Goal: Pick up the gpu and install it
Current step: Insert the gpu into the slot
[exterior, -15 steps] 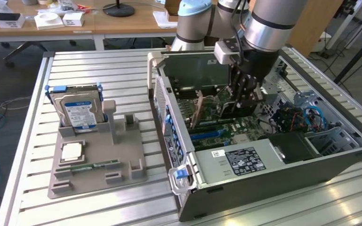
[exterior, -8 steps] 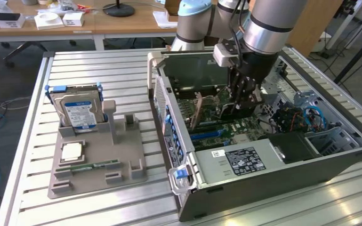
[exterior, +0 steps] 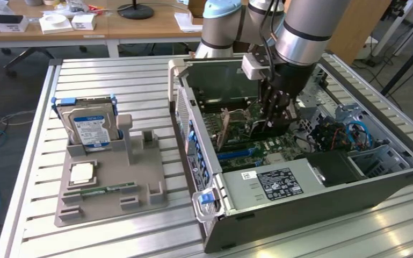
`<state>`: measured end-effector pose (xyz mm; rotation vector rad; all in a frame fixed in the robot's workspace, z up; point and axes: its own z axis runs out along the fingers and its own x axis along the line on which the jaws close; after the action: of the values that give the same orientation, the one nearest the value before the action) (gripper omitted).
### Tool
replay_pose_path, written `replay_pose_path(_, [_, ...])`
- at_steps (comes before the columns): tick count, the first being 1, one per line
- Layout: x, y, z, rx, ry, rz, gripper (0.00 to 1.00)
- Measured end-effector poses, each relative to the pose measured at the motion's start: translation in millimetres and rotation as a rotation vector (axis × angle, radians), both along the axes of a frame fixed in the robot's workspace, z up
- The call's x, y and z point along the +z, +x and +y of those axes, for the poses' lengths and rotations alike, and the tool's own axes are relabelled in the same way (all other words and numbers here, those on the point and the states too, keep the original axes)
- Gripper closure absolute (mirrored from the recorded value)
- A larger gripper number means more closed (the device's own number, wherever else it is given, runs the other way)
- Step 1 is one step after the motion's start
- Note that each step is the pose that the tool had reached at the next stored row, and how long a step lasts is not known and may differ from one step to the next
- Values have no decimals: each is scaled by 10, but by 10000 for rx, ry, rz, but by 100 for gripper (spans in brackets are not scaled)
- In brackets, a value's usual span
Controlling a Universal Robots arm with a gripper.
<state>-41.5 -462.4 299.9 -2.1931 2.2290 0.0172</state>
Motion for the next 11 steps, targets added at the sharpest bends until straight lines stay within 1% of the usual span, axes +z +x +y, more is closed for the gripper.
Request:
replay_pose_path(4, [-1,-2,0,0,1,0,74])
replay_pose_path(11, [-7,-44,5,0,3,-1,74])
